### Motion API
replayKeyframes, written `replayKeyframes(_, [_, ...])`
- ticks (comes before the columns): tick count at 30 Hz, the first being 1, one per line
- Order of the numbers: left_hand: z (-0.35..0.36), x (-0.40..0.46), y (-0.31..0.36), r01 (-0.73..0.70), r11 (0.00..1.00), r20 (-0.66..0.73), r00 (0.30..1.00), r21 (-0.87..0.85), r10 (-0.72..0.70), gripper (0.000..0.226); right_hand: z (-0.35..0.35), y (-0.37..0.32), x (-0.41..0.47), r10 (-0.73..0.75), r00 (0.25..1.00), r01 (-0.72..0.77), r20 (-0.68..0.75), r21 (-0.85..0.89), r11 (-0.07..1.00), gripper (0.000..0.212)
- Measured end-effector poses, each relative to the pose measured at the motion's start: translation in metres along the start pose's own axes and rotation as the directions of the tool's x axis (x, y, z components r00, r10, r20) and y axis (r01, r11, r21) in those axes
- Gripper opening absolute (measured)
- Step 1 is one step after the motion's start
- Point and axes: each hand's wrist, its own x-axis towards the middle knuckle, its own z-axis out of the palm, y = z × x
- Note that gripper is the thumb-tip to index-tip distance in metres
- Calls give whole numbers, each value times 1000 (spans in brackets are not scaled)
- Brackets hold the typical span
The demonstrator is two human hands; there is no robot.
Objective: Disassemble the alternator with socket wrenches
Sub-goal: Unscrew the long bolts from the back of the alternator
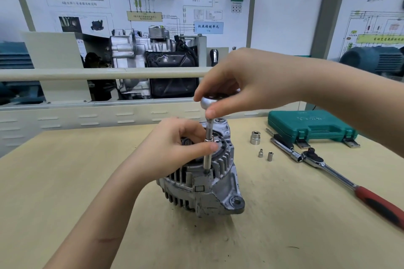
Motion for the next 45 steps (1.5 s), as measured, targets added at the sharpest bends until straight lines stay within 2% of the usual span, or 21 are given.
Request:
replayKeyframes(3, [5, 1, -2, -8, 998, -61, 998, 66, 12, 32, 3, -3, 1, 7, 999, -9, -37, -64, 998, 34])
replayKeyframes(7, [5, 1, -3, 30, 999, -67, 997, 42, -27, 29, 4, -4, 0, 1, 998, -6, -59, -84, 996, 30])
replayKeyframes(10, [2, 1, 0, 48, 999, 54, 997, 24, -49, 12, 4, -3, -1, -3, 1000, 2, -28, -41, 999, 24])
replayKeyframes(12, [1, 0, 0, 68, 997, 123, 990, 19, -70, 9, 3, -2, -1, 0, 1000, 0, -5, -1, 1000, 25])
replayKeyframes(17, [2, 0, 2, 50, 995, 73, 996, 89, -56, 44, 4, -3, 0, 14, 1000, -15, -16, -9, 1000, 25])
replayKeyframes(19, [4, 0, 1, 37, 984, 39, 998, 175, -45, 40, 3, -3, 1, 32, 999, -33, -33, -28, 999, 25])
replayKeyframes(21, [5, 0, 1, 41, 979, 24, 999, 201, -46, 33, 3, -3, 1, 45, 998, -47, -51, -33, 998, 34])
replayKeyframes(23, [6, -1, 1, 39, 983, 23, 999, 179, -44, 32, 3, -3, 0, 33, 998, -35, -58, -34, 999, 37])
replayKeyframes(26, [3, 0, 2, 39, 992, 30, 999, 121, -43, 36, 5, -5, 1, 6, 999, -8, -42, -33, 999, 28])
replayKeyframes(31, [-5, -1, 1, 69, 997, 123, 990, 39, -74, 31, 5, -2, 2, -16, 1000, 16, -13, 41, 999, 30])
replayKeyframes(34, [-2, 0, 0, 59, 993, 56, 996, 102, -65, 34, 5, -1, 2, -24, 1000, 25, -16, 38, 999, 30])
replayKeyframes(37, [4, 0, 0, 67, 979, -18, 998, 191, -64, 30, 6, -1, 2, -32, 999, 30, -42, -49, 998, 31])
replayKeyframes(40, [7, 0, 1, 71, 983, -70, 996, 167, -60, 35, 7, -2, 3, -22, 998, 16, -66, -86, 996, 37])
replayKeyframes(45, [2, 0, 0, 71, 992, 10, 997, 104, -72, 30, 9, -3, 2, -48, 996, 43, -70, -75, 996, 30])
